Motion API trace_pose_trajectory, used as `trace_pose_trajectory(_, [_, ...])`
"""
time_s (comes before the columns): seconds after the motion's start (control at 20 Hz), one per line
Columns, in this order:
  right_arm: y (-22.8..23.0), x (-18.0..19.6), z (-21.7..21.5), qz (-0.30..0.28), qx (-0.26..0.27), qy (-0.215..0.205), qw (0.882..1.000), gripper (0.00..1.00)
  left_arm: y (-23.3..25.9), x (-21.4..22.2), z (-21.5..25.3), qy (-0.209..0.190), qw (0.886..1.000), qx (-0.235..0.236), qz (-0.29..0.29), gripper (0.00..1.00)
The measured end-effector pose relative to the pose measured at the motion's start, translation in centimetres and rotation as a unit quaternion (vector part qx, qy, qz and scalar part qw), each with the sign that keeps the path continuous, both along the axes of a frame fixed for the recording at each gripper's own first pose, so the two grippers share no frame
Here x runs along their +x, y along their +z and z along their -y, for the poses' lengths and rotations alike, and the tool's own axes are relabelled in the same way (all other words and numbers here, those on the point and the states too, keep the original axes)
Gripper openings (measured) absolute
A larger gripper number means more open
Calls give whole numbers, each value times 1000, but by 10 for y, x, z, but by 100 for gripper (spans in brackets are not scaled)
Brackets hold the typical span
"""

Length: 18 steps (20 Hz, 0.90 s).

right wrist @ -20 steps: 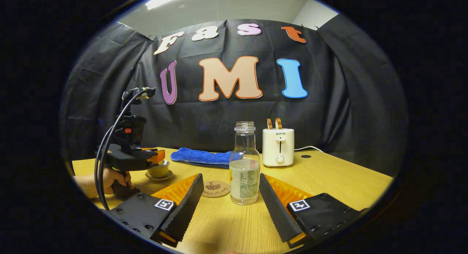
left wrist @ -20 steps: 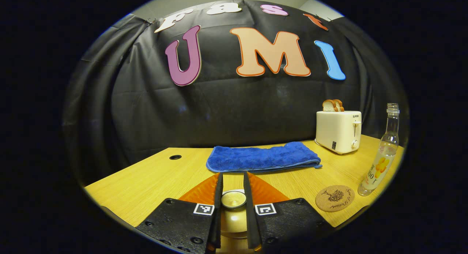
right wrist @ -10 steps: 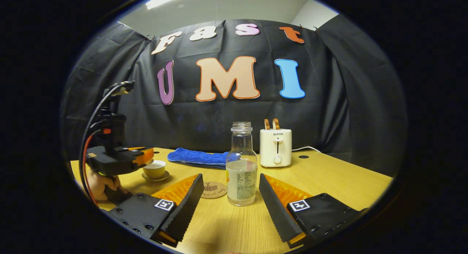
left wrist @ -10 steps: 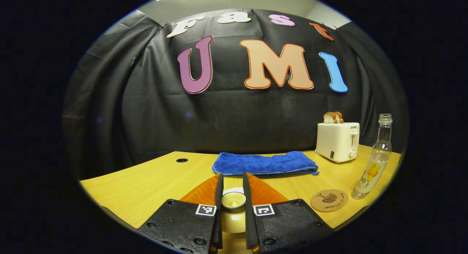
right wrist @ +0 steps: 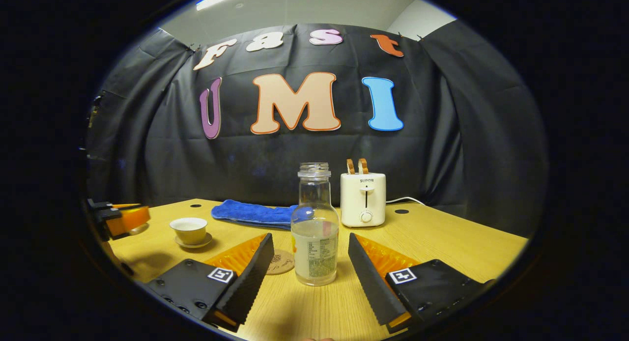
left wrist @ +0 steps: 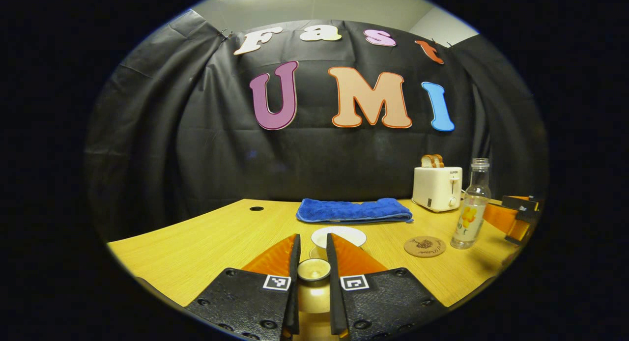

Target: Open the teacup lid with one hand, grasp the water bottle and pour water into the teacup with the other hand; after pouring, place the water bottle on the coaster and then close the teacup lid.

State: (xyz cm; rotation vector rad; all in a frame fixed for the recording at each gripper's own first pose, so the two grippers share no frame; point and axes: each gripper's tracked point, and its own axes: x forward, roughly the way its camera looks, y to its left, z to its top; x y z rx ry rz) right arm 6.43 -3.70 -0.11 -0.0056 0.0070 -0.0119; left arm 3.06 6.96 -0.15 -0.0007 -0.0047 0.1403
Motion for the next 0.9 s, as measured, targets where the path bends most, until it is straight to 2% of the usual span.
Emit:
trace_pose_trajectory(0.05, [0, 5, -1, 0, 0, -3, 1000, 100, 0, -7, -2, -1, 1000, 1, 0, 22])
trace_pose_trajectory(0.1, [-1, 12, -1, -3, -1, -6, 1000, 94, 0, -15, -4, -2, 1000, 1, 0, 22])
trace_pose_trajectory(0.15, [-2, 17, -1, -3, -1, -9, 1000, 100, 1, -21, -5, -4, 1000, 2, 1, 22])
trace_pose_trajectory(0.25, [-3, 28, 2, -1, -1, -19, 1000, 94, 0, -29, -7, -6, 1000, 2, 1, 22])
trace_pose_trajectory(0.3, [-1, 34, 3, 2, -1, -24, 1000, 100, 0, -32, -8, -7, 1000, 2, 0, 22])
trace_pose_trajectory(0.35, [-3, 40, 5, -1, -1, -30, 1000, 94, 0, -33, -8, -9, 1000, 2, 1, 22])
trace_pose_trajectory(0.4, [-3, 45, 5, 0, -2, -33, 999, 93, 0, -34, -7, -10, 1000, 2, 1, 22])
trace_pose_trajectory(0.55, [-3, 58, 4, -1, -2, -37, 999, 94, -1, -33, -6, -14, 1000, 2, -2, 22])
trace_pose_trajectory(0.6, [-4, 62, 5, -1, -2, -40, 999, 97, 0, -33, -6, -15, 1000, 2, 0, 22])
trace_pose_trajectory(0.65, [-4, 65, 5, -1, -2, -42, 999, 93, -1, -34, -6, -15, 1000, 2, -1, 22])
trace_pose_trajectory(0.7, [-4, 68, 5, 0, -2, -44, 999, 93, -1, -34, -6, -15, 1000, 2, -2, 22])
trace_pose_trajectory(0.75, [-4, 70, 5, 0, -2, -45, 999, 98, -1, -34, -6, -16, 1000, 2, -1, 22])
trace_pose_trajectory(0.8, [-3, 72, 2, 2, -2, -39, 999, 93, 0, -33, -5, -18, 1000, 3, -1, 22])
trace_pose_trajectory(0.9, [-5, 75, 1, 1, -1, -34, 999, 93, -2, -31, -1, -26, 1000, 2, -1, 22])
